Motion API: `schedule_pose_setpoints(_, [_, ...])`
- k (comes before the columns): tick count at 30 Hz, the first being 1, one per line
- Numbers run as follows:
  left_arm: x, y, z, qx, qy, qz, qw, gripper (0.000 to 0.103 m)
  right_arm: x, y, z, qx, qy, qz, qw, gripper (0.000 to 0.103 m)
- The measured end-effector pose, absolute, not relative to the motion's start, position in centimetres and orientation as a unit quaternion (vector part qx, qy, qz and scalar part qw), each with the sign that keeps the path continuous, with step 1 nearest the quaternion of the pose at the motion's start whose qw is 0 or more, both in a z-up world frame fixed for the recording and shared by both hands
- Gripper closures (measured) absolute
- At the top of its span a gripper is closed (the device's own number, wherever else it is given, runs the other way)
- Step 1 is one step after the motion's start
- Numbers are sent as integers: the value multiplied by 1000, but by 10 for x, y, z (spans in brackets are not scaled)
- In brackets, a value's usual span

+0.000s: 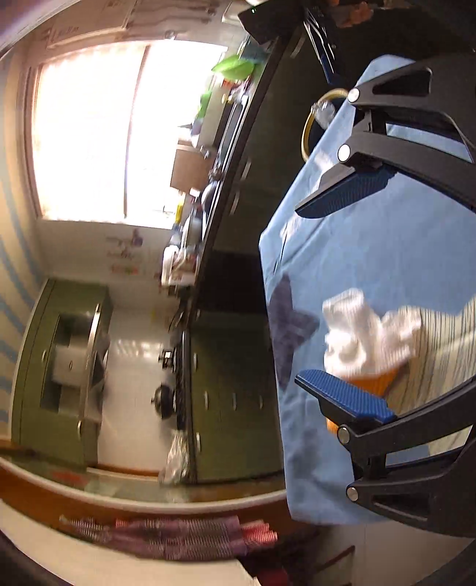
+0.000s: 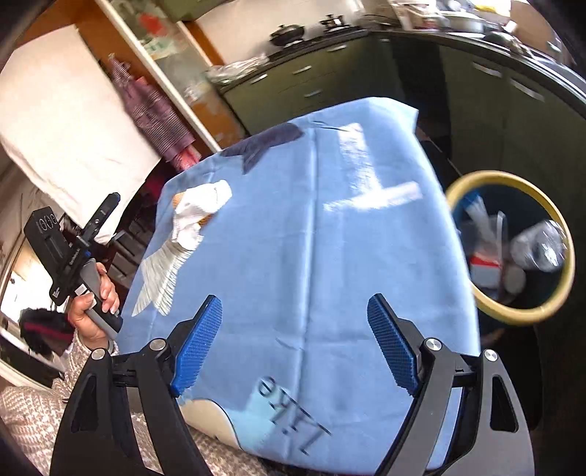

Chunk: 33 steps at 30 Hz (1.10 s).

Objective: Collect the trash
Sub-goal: 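Grasp the white towel on the table with the right gripper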

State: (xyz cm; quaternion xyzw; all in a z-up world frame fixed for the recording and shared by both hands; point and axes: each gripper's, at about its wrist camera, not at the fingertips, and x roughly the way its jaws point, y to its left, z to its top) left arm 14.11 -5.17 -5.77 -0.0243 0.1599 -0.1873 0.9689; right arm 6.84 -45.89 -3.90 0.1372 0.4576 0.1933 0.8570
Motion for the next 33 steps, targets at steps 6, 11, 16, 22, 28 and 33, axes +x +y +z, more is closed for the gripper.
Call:
schedule_pose_setpoints(6, [136,18,-63,-89,126,-77,985,17,144,-345,-29,89,464,285,834,22])
schedule_pose_setpoints(11, [123,29,-60,-75,91,-26,993,15,207,-276,-44,81,495,304,810,22])
schedule_pose_setpoints(16, [126,25,-62,-75,101,-22,992,15,245,-223,-71,49,515,306,799,22])
schedule_pose_setpoints(22, [131,40,-68,-113,119,-30,986,15,258,-199,-98,12,531,292,796,29])
schedule_pose_setpoints(28, [135,49,-70,-137,128,-27,982,15,264,-203,-115,8,549,287,785,96])
schedule_pose_setpoints(33, [137,44,-71,-123,132,-25,983,15,256,-219,-99,39,531,302,791,97])
